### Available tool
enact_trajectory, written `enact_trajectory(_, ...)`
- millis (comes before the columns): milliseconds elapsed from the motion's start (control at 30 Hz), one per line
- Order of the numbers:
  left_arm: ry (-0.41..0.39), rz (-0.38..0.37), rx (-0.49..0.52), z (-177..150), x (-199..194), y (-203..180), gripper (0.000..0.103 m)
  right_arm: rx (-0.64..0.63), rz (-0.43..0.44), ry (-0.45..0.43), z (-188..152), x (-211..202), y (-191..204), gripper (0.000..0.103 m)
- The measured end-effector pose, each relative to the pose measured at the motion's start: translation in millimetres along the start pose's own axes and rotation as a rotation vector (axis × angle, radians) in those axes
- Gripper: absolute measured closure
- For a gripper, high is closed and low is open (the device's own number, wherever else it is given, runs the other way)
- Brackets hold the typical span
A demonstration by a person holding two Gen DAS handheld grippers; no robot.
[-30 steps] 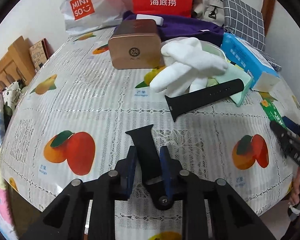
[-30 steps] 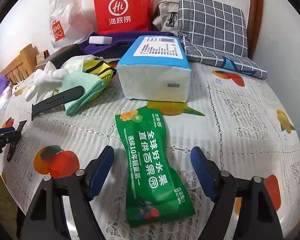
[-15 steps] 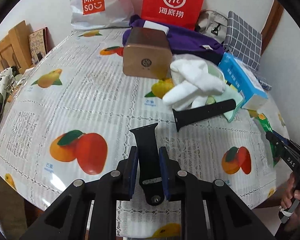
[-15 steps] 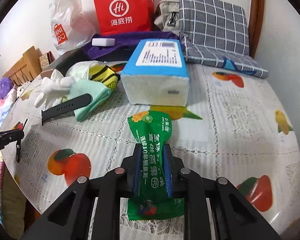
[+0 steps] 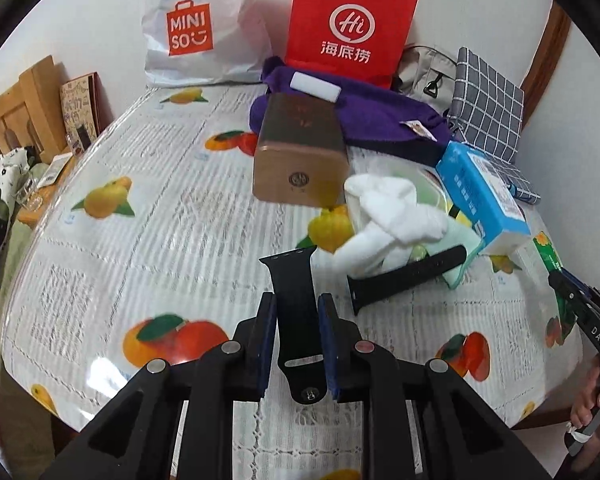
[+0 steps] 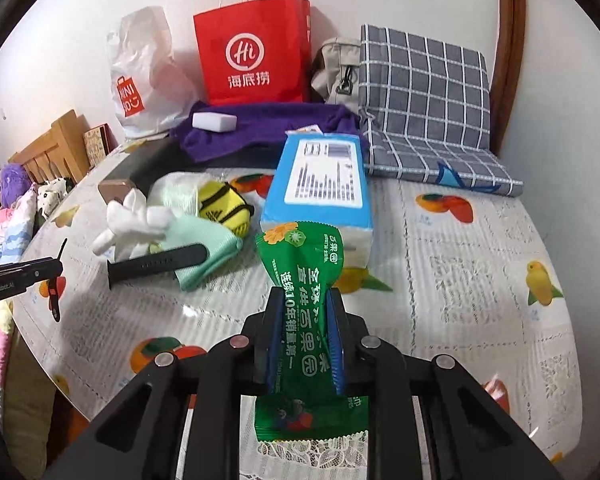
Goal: Organize soft objects
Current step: 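Lift the watch strap with the left tool while the right tool lifts the green packet, then lower the strap onto the purple towel while the right tool releases the green packet there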
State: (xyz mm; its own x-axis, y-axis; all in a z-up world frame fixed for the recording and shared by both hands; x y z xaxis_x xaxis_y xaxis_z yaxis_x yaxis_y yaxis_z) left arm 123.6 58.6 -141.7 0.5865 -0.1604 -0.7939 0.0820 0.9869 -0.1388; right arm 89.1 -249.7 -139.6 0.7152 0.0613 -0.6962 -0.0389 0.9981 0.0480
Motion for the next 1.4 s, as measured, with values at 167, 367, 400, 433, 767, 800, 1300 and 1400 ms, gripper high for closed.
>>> enact_trajectory(167,-0.031,-0.003,0.005,19.8,-3.4,-1.1,0.083,0.001,0.007,-0.021,14.5,-4.9,-0.1,0.083)
enact_trajectory(367,-0.055,-0.005,0.006,45.6,-3.3,-3.2,0.083,-0.004,0.006,-0.041,36.2,-2.9,-0.5,0.083)
enact_trajectory(400,-0.058,-0.007,0.006,51.8,-2.3,-4.0,0.083,-0.003,0.007,-0.043,39.6,-2.1,-0.4,0.083)
enact_trajectory(433,-0.06,-0.01,0.005,55.7,-1.7,-4.5,0.083,-0.004,0.008,-0.047,42.7,-1.3,-0.4,0.083)
enact_trajectory(767,-0.104,-0.018,0.016,105.7,3.3,-15.4,0.083,-0.005,0.011,-0.072,84.3,18.2,-3.3,0.083)
enact_trajectory(800,-0.108,-0.02,0.018,108.8,3.7,-16.2,0.083,-0.005,0.012,-0.073,87.4,20.5,-3.5,0.083)
enact_trajectory(1300,-0.119,-0.035,0.026,178.6,46.1,-32.1,0.083,-0.037,0.022,-0.077,147.7,68.8,-5.3,0.083)
enact_trajectory(1400,-0.116,-0.043,0.017,192.0,57.5,-31.4,0.083,-0.043,0.023,-0.073,157.9,80.9,-6.6,0.083)
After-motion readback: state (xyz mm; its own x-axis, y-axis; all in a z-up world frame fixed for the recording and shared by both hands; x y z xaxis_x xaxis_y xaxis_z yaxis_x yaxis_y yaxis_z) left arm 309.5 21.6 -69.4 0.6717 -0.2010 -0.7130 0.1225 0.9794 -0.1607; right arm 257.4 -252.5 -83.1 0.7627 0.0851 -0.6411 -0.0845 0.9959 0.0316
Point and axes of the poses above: each gripper's, at about its wrist camera, not at the fingertips, and x roughly the way its jaws point, y to its left, z to its top, the point moved 3 cm from there along x, roughly the way its jaws point, and after that the axes turned 4 degrees about -y, right-handed, at the moved point
